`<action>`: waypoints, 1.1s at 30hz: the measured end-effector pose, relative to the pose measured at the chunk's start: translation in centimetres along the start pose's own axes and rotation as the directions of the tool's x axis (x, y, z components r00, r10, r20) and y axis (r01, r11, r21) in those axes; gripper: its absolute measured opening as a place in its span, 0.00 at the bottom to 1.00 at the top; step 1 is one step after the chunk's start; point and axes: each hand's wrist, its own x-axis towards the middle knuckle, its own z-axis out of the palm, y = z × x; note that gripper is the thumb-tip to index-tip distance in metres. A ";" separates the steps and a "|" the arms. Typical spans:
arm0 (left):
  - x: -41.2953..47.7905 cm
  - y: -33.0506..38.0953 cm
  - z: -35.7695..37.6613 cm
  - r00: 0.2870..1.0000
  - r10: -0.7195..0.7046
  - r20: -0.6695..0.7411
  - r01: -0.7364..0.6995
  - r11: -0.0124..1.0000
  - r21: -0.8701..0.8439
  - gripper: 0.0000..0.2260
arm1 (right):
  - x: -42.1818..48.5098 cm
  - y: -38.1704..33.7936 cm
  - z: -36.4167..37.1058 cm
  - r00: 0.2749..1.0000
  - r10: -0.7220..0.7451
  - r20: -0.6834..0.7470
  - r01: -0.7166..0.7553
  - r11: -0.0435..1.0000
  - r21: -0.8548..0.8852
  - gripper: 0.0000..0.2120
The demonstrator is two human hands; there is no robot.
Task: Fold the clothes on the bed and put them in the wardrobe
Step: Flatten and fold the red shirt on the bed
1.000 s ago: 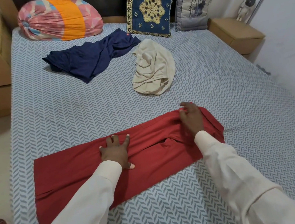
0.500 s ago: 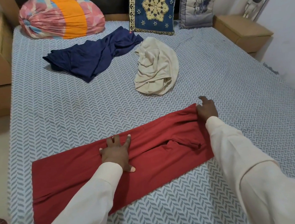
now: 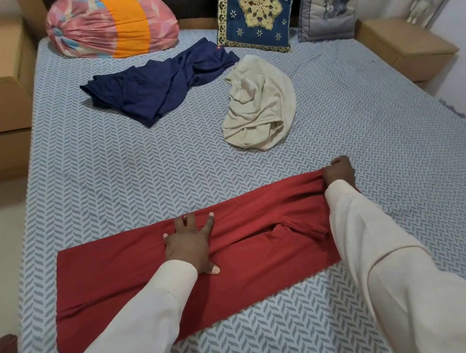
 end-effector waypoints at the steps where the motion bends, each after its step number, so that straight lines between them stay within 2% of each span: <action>1: 0.0 0.0 0.0 1.000 -0.002 -0.001 0.002 1.000 0.004 0.57 | -0.7 -0.5 0.3 0.998 -0.050 -0.028 0.048 0.998 -0.049 0.15; 4: 0.1 0.1 0.0 1.000 -0.006 -0.001 0.006 1.000 0.006 0.58 | -4.1 -1.9 1.9 0.938 -0.341 -0.054 0.323 0.922 -0.215 0.18; 5: 0.2 0.1 0.0 1.000 -0.005 -0.005 0.005 1.000 0.006 0.58 | -5.8 -2.0 2.7 0.888 -0.459 -0.006 0.449 0.871 -0.198 0.18; 7: 0.1 0.1 0.0 1.000 -0.002 -0.004 0.002 1.000 0.001 0.58 | -9.5 -1.6 4.2 0.744 -0.657 0.121 0.668 0.733 -0.123 0.16; 8: 0.1 0.0 0.1 1.000 -0.001 -0.002 0.001 1.000 -0.003 0.58 | -10.8 -1.1 4.7 0.681 -0.713 0.166 0.731 0.674 -0.108 0.15; 9: 0.1 0.0 0.1 1.000 -0.001 0.000 0.001 1.000 -0.006 0.57 | -11.2 -0.4 5.0 0.648 -0.738 0.189 0.760 0.640 -0.111 0.14; 10: 0.1 0.0 0.1 1.000 -0.001 0.002 0.001 1.000 -0.009 0.57 | -10.9 0.4 4.8 0.659 -0.727 0.191 0.752 0.646 -0.131 0.13; 12: 0.0 0.0 0.1 1.000 0.001 -0.001 -0.001 1.000 -0.008 0.57 | -9.0 2.3 3.8 0.761 -0.628 0.163 0.649 0.727 -0.226 0.14; 15: -0.1 0.1 0.0 1.000 -0.001 -0.007 0.001 1.000 -0.015 0.57 | -6.5 4.8 1.6 0.905 -0.413 0.104 0.420 0.829 -0.368 0.18; 18: -0.3 0.0 0.0 1.000 -0.006 -0.015 0.005 0.999 -0.042 0.57 | -6.7 4.1 0.4 0.948 -0.302 0.098 0.314 0.850 -0.422 0.22; 20: -0.4 -0.1 0.4 1.000 -0.007 -0.026 0.005 0.998 -0.061 0.56 | -8.0 4.0 0.3 0.943 -0.310 0.119 0.328 0.815 -0.477 0.25; 22: -0.8 -0.2 1.1 0.999 -0.003 -0.042 0.000 0.996 -0.090 0.54 | -9.3 4.9 0.1 0.918 -0.339 0.207 0.397 0.761 -0.513 0.26; 25: -2.2 -1.3 3.0 0.993 -0.005 -0.115 -0.008 0.994 -0.113 0.46 | -9.6 5.2 -1.0 0.895 -0.307 0.324 0.434 0.764 -0.476 0.28; 27: -3.8 -2.6 5.0 0.977 -0.037 -0.211 0.010 0.992 -0.127 0.41 | -10.5 4.1 -1.7 0.896 -0.293 0.335 0.426 0.781 -0.457 0.29; 29: -5.6 -4.1 6.7 0.940 -0.077 -0.332 0.027 0.988 -0.152 0.40 | -12.6 3.4 -1.5 0.877 -0.387 0.283 0.478 0.754 -0.451 0.28; 31: -6.8 -5.6 7.9 0.926 -0.097 -0.366 0.037 0.985 -0.168 0.40 | -15.3 3.0 -0.6 0.814 -0.521 0.257 0.579 0.703 -0.413 0.26; 33: -8.7 -8.1 8.6 0.923 -0.161 -0.349 0.100 0.977 -0.187 0.38 | -19.2 1.7 1.1 0.705 -0.649 0.287 0.709 0.627 -0.324 0.22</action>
